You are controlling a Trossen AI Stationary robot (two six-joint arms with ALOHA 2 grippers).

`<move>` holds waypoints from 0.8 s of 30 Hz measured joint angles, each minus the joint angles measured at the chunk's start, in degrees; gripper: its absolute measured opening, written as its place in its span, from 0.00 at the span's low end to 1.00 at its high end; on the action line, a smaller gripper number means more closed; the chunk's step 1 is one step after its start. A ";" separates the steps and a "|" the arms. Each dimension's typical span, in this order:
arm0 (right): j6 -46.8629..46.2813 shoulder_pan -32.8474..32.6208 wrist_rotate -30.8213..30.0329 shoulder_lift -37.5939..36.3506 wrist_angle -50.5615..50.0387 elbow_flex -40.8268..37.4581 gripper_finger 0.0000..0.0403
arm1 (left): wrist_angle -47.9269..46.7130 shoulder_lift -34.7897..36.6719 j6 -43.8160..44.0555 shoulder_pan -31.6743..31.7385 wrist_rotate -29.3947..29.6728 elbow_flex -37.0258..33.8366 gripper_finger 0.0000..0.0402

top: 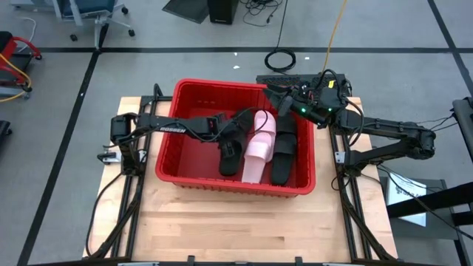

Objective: Pick and place slides into bin
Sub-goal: Put the black slide into the red container

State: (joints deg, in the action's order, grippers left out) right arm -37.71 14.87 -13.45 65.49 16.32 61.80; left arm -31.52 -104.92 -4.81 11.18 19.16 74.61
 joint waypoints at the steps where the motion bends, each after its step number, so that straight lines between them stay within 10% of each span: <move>1: 0.00 0.01 0.00 0.00 -0.05 0.00 0.70 | 0.15 0.00 -0.23 0.11 -2.87 0.00 0.44; 16: 0.38 0.00 0.00 0.00 -0.39 0.00 0.70 | -5.83 0.07 -6.13 1.12 -1.43 4.64 0.43; 24: 0.87 0.00 0.00 0.00 -0.43 0.00 0.70 | -5.20 0.11 -8.67 1.22 -1.55 5.66 0.65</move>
State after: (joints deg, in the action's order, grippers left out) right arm -36.84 14.87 -13.45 65.49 15.89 61.80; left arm -36.72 -104.81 -13.48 12.40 17.62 80.27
